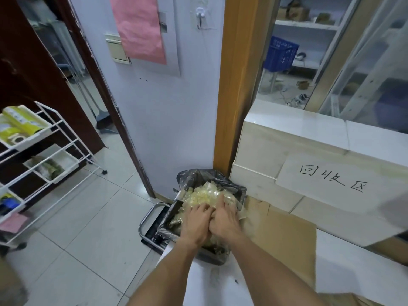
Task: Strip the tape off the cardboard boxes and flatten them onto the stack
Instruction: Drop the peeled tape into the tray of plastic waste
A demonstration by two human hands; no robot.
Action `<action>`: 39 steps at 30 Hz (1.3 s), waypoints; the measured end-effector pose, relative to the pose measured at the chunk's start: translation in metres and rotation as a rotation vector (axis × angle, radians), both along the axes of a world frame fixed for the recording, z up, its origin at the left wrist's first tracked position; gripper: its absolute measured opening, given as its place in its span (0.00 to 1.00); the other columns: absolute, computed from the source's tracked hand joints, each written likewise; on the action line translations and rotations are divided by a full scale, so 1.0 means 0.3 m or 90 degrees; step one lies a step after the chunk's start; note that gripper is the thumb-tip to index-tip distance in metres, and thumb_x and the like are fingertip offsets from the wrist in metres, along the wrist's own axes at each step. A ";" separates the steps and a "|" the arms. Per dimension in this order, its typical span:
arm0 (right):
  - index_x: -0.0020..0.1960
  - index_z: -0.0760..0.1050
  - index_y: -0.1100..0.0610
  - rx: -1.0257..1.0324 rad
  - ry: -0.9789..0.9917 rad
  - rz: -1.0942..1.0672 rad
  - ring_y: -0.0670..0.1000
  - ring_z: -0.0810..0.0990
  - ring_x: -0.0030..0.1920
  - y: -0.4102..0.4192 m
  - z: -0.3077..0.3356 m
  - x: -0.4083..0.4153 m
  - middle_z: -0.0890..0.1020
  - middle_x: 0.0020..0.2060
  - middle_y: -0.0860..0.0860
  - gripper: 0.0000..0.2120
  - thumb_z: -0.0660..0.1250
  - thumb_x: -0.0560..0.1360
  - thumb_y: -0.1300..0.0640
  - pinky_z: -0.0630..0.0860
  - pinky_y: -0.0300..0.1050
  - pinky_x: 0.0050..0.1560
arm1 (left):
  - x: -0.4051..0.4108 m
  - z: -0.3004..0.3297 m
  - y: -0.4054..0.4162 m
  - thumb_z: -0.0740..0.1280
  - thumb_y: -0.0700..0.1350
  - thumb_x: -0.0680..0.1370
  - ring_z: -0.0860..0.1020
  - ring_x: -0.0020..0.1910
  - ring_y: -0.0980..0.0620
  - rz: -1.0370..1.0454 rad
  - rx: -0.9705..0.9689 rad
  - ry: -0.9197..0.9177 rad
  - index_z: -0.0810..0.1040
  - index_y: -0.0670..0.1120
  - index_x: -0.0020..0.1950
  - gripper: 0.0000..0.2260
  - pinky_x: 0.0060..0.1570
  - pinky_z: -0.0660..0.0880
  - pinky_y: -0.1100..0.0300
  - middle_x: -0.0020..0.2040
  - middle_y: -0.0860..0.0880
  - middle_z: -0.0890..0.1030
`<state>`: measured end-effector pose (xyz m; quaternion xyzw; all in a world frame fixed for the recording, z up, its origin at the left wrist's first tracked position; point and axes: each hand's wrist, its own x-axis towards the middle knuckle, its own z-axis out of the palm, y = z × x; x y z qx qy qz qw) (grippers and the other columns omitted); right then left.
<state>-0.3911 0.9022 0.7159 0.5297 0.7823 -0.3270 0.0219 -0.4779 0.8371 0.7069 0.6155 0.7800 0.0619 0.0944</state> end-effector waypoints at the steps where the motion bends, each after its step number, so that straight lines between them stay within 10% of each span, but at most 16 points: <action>1: 0.78 0.50 0.52 0.006 0.022 -0.006 0.61 0.60 0.73 0.005 0.003 0.012 0.70 0.68 0.56 0.37 0.65 0.75 0.55 0.66 0.60 0.70 | 0.010 0.003 0.004 0.65 0.47 0.76 0.71 0.62 0.50 0.010 -0.005 0.010 0.73 0.53 0.68 0.20 0.67 0.64 0.51 0.63 0.52 0.74; 13: 0.54 0.80 0.56 0.168 0.001 0.041 0.56 0.76 0.59 -0.038 0.044 0.086 0.80 0.55 0.53 0.14 0.62 0.74 0.68 0.76 0.50 0.54 | 0.098 0.029 0.011 0.61 0.43 0.78 0.72 0.64 0.44 0.106 -0.068 0.068 0.71 0.46 0.67 0.17 0.67 0.65 0.46 0.64 0.46 0.76; 17: 0.56 0.76 0.54 0.206 -0.028 0.139 0.54 0.74 0.60 -0.077 0.028 0.123 0.78 0.58 0.53 0.12 0.59 0.77 0.64 0.72 0.50 0.58 | 0.124 0.025 -0.025 0.63 0.42 0.79 0.72 0.66 0.42 0.140 -0.026 0.015 0.61 0.44 0.74 0.25 0.71 0.62 0.44 0.64 0.45 0.77; 25: 0.74 0.64 0.54 0.177 -0.070 0.102 0.55 0.67 0.72 -0.166 0.047 0.157 0.69 0.72 0.53 0.22 0.59 0.80 0.61 0.65 0.55 0.71 | 0.158 0.045 -0.090 0.63 0.41 0.79 0.65 0.71 0.40 0.135 -0.010 0.045 0.72 0.44 0.69 0.18 0.68 0.65 0.45 0.71 0.42 0.68; 39: 0.67 0.69 0.53 0.179 -0.099 0.008 0.58 0.71 0.63 -0.245 0.076 0.515 0.74 0.64 0.54 0.16 0.57 0.79 0.59 0.68 0.53 0.62 | 0.474 0.079 -0.109 0.58 0.42 0.80 0.69 0.67 0.43 0.015 -0.047 0.031 0.70 0.46 0.68 0.16 0.67 0.65 0.49 0.68 0.45 0.72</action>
